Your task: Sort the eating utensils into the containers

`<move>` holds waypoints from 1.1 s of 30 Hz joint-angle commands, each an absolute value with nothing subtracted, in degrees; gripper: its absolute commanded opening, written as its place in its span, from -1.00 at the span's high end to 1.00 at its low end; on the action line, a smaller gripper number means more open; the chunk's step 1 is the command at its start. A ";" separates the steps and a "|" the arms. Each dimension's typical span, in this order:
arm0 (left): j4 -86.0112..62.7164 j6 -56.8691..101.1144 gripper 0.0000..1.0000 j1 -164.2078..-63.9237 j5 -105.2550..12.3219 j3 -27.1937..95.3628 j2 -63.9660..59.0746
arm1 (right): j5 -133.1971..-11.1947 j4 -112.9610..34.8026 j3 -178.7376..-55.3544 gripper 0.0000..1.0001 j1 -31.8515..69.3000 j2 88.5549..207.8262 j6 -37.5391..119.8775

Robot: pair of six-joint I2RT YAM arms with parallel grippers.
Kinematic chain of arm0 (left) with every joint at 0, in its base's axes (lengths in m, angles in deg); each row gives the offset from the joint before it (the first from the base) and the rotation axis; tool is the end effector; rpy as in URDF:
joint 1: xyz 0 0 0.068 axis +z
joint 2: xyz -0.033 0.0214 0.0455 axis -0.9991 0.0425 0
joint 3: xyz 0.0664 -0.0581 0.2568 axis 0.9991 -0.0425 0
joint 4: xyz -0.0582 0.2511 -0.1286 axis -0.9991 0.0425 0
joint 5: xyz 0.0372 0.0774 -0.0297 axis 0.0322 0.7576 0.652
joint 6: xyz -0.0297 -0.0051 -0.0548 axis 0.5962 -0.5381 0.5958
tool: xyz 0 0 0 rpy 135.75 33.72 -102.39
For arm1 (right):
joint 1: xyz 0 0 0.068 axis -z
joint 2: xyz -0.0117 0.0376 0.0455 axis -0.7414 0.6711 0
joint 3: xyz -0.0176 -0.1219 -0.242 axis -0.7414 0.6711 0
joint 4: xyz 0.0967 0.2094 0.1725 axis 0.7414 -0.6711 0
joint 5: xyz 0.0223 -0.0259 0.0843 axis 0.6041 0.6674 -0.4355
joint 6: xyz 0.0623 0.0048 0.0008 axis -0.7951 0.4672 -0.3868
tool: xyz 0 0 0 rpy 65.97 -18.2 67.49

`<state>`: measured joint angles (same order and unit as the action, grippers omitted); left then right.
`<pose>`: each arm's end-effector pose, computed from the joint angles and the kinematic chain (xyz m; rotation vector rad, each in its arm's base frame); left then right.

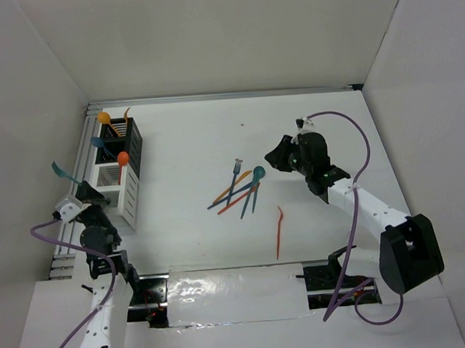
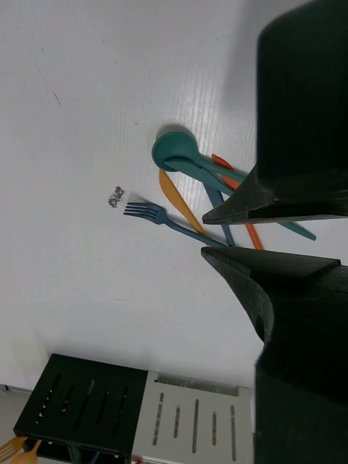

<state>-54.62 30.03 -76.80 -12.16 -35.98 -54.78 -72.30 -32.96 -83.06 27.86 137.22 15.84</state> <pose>0.1548 0.0507 0.2224 -0.6821 0.9824 0.1276 0.2901 0.1124 0.2359 0.1247 2.0361 0.7174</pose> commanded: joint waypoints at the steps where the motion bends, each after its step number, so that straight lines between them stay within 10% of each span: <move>1: -53.58 30.85 0.52 -77.11 -11.56 -42.58 -54.83 | -71.50 -30.05 -82.63 0.48 28.25 135.23 15.20; 9: -46.81 30.84 0.46 -77.28 -11.30 -35.89 -45.95 | -71.50 -29.52 -81.58 0.48 28.43 134.43 14.15; 22: -45.93 28.13 -0.50 -79.66 -12.63 -38.44 -55.88 | -71.50 -29.51 -80.52 0.48 28.43 133.73 14.32; 33: -4.98 18.89 -0.55 -79.48 -33.69 6.48 -50.71 | -72.03 -34.61 -81.58 0.46 28.43 132.94 15.03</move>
<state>-20.77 21.59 -79.36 -22.44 -8.28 -52.42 -72.30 -33.23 -81.01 28.04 135.12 14.44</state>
